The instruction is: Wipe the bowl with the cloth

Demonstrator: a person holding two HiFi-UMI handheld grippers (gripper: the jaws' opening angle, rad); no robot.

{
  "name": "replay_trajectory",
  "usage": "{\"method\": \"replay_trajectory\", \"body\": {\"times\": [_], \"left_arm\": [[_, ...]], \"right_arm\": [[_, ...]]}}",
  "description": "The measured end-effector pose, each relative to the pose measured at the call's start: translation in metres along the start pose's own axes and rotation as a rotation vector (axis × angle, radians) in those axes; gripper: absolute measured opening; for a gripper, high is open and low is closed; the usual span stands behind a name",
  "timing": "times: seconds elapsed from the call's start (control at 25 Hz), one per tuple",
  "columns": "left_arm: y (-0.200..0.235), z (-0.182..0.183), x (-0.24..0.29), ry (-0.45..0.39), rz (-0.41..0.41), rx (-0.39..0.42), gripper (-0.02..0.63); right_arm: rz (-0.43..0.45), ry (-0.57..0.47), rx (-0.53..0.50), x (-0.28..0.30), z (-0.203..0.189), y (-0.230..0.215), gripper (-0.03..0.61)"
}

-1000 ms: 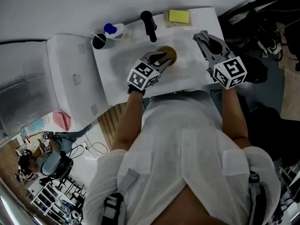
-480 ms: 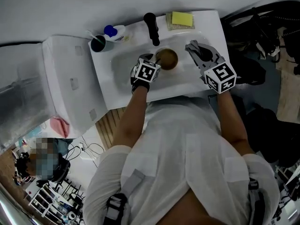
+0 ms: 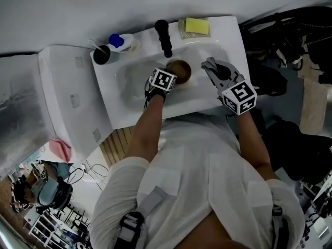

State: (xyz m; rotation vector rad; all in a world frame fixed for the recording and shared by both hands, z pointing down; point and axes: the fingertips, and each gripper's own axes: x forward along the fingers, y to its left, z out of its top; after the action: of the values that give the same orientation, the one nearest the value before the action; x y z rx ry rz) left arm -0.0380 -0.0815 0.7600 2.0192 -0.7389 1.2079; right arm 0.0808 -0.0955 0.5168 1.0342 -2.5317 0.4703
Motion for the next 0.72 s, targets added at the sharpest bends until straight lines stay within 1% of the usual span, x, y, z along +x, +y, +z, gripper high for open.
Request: {"method": "replay_trajectory", "body": {"times": [0.08, 0.12, 0.2, 0.36, 0.48, 0.56, 0.64, 0.72], "left_arm": [[0.000, 0.003, -0.003, -0.017, -0.001, -0.006, 0.059], [-0.002, 0.006, -0.006, -0.025, -0.006, -0.010, 0.036], [-0.007, 0.014, -0.015, -0.046, -0.023, -0.016, 0.017], [-0.022, 0.021, -0.035, -0.060, -0.044, -0.015, 0.017], [-0.033, 0.028, -0.058, -0.059, -0.042, 0.009, 0.017], [-0.040, 0.038, -0.079, -0.066, -0.024, 0.056, 0.017], [-0.042, 0.047, -0.099, -0.063, 0.015, 0.100, 0.017], [-0.042, 0.051, -0.116, -0.051, 0.052, 0.112, 0.017]], "right_arm": [[0.000, 0.005, 0.005, 0.000, -0.002, 0.000, 0.051], [-0.001, 0.006, 0.006, 0.001, -0.003, 0.000, 0.051], [-0.005, 0.006, 0.011, 0.002, -0.003, -0.002, 0.051], [-0.007, 0.011, 0.021, 0.009, -0.005, -0.004, 0.051], [0.017, 0.032, -0.015, 0.018, -0.006, 0.002, 0.051], [0.043, 0.059, -0.065, 0.023, -0.007, 0.011, 0.051], [0.070, 0.084, -0.114, 0.028, -0.006, 0.020, 0.051], [0.093, 0.097, -0.152, 0.033, -0.002, 0.029, 0.051]]}}
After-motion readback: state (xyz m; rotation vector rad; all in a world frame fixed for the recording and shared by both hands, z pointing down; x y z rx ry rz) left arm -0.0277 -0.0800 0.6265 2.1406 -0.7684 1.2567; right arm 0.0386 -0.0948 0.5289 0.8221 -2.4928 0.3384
